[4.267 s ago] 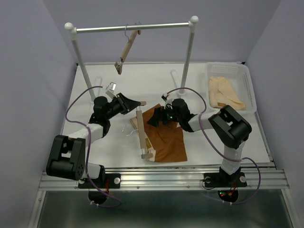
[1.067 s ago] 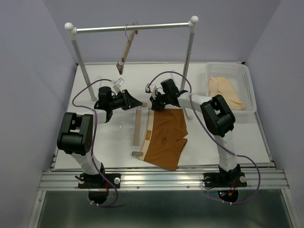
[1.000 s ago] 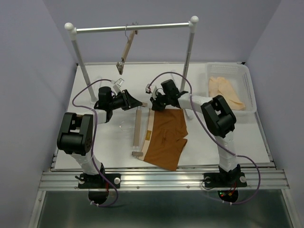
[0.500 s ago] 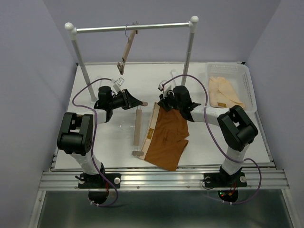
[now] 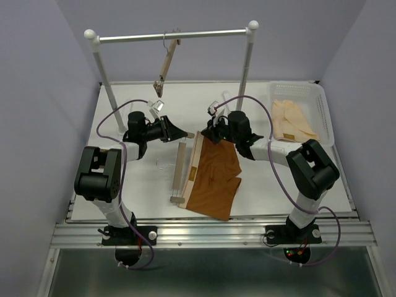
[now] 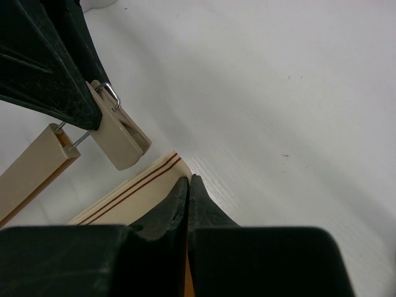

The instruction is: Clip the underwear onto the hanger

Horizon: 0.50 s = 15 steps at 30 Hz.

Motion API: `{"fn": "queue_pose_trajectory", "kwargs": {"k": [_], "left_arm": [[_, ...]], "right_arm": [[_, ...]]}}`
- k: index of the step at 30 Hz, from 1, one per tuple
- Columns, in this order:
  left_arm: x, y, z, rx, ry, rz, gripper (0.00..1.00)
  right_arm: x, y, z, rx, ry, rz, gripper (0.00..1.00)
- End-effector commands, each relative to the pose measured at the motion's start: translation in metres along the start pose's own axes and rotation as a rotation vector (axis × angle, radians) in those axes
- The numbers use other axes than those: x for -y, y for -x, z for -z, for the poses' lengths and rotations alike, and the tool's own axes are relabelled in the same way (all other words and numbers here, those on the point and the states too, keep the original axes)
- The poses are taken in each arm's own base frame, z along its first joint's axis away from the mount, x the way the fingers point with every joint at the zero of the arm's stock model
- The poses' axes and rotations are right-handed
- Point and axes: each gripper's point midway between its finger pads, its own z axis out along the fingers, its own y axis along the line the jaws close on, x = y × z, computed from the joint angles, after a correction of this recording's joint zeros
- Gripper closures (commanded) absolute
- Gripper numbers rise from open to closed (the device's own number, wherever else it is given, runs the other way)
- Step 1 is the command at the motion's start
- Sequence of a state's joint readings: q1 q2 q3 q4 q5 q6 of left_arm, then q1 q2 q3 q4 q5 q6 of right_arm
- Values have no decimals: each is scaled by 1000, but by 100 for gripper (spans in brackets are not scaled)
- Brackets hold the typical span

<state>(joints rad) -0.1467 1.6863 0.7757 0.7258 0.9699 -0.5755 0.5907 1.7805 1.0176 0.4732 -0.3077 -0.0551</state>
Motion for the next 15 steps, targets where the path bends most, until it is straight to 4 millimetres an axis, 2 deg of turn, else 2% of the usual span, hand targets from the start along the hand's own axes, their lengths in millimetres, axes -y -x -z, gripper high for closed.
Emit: {"fn": "queue_pose_trajectory", "kwargs": {"k": [1, 15], "left_arm": [[26, 5, 2, -5, -92, -115, 100], [23, 0, -5, -19, -84, -96, 100]], "right_arm": [[2, 60, 3, 162, -9, 40, 99], [-3, 65, 5, 163, 16, 40, 99]]}}
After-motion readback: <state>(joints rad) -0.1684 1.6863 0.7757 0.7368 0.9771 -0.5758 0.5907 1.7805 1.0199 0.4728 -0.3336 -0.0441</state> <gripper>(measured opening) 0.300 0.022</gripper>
